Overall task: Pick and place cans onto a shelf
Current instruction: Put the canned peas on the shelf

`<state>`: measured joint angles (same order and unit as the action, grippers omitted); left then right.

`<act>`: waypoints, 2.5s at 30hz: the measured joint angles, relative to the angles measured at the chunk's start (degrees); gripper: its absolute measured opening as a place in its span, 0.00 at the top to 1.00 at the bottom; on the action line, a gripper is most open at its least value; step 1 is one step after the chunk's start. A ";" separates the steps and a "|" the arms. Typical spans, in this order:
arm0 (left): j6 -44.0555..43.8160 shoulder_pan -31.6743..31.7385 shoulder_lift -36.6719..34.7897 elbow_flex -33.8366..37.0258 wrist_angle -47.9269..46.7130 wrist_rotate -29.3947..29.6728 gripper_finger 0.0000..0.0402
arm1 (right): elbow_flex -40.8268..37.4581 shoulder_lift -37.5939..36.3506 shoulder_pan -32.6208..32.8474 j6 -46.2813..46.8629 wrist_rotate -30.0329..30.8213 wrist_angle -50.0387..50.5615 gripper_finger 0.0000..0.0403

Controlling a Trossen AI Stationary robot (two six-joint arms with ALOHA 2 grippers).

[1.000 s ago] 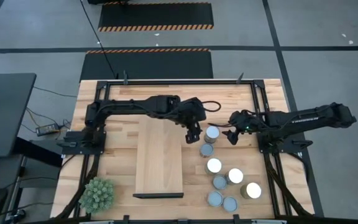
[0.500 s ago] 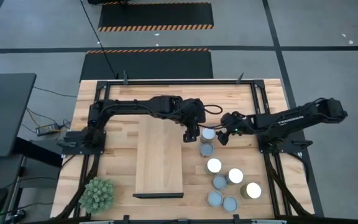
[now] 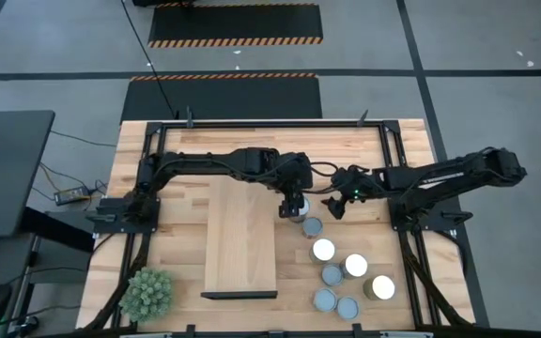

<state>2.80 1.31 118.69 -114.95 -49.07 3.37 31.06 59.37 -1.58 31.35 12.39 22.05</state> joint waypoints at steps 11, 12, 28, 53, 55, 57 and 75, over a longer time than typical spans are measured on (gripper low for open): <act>-3.66 0.22 1.93 -0.07 1.42 -0.52 0.21 | 10.49 -8.97 0.07 3.11 -0.40 23.09 0.13; -3.65 0.38 2.29 -0.07 1.66 -0.53 0.21 | 11.08 -9.33 0.05 3.11 -0.67 25.61 0.13; -4.97 -0.30 7.23 0.03 5.07 -2.75 0.21 | 18.32 -16.30 1.71 2.50 -4.56 27.59 0.13; 6.92 -2.44 9.93 -0.03 1.73 2.00 0.21 | 18.35 -17.03 2.01 4.32 -3.71 27.75 0.13; 8.24 -2.77 9.93 -0.03 1.69 2.36 0.21 | 18.35 -17.03 2.01 4.53 -3.18 27.74 0.13; 8.27 -2.98 9.93 -0.43 1.09 3.60 0.21 | 18.35 -17.03 2.01 4.53 -3.05 27.70 0.13; 9.03 -4.07 9.84 -1.07 -1.89 5.52 0.25 | 18.32 -17.03 1.99 4.53 -2.85 27.57 0.13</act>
<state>11.83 -2.76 128.53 -116.03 -50.96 8.88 49.39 42.35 0.40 35.88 9.54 49.63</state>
